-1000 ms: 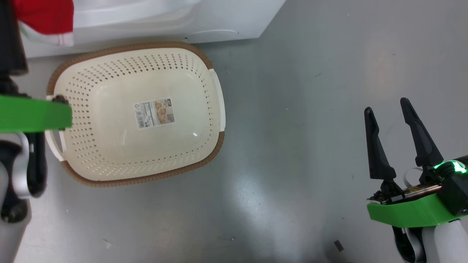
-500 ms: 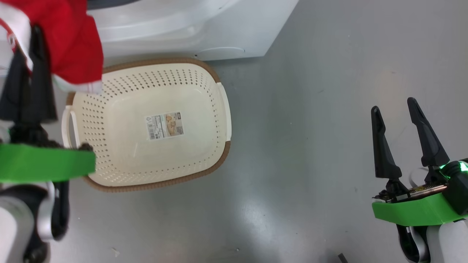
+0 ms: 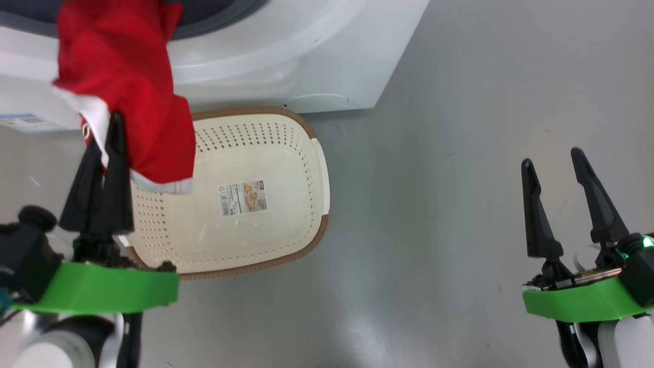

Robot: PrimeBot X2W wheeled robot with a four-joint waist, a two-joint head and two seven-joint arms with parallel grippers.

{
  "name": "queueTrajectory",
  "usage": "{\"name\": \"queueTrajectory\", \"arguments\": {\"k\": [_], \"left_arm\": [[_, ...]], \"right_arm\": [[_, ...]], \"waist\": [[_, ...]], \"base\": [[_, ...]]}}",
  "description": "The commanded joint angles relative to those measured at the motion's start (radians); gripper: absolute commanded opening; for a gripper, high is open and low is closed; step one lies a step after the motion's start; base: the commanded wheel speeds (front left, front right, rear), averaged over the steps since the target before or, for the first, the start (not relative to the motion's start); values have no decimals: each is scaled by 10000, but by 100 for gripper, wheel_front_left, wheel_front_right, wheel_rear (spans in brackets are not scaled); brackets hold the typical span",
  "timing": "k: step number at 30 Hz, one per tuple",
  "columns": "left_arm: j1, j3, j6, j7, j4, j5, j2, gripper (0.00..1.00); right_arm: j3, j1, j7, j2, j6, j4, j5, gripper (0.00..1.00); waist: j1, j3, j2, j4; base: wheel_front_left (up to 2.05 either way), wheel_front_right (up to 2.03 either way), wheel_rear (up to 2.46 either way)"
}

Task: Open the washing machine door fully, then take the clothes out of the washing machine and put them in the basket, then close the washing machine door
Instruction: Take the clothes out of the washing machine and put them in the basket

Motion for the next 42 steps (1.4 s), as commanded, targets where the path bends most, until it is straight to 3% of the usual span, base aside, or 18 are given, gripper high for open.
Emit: {"name": "queueTrajectory", "arguments": {"k": [1, 16, 30, 37, 42], "left_arm": [[141, 341, 102, 0, -392, 55, 215, 0], [1544, -467, 638, 357, -1401, 63, -221, 0], [2248, -1245, 807, 597, -1766, 33, -566, 0], [2297, -1427, 663, 441, -1357, -92, -734, 0], [2023, -1419, 333, -45, -105, -272, -983, 0]], "right_arm": [[141, 199, -61, -112, 48, -189, 78, 100], [99, 391, -61, -112, 48, -192, 139, 100], [-58, 537, -61, -112, 48, -151, 143, 100], [-35, 563, -61, -112, 48, -162, 99, 100], [49, 565, -61, -112, 48, -186, 57, 100]], "waist": [[0, -168, 0, 54], [0, -563, 0, 148], [0, -874, 0, 506], [0, -960, 0, 583], [0, -882, 0, 543]], "base": [[0, 0, 0], [0, 0, 0], [0, 0, 0], [0, 0, 0], [0, 0, 0]]}}
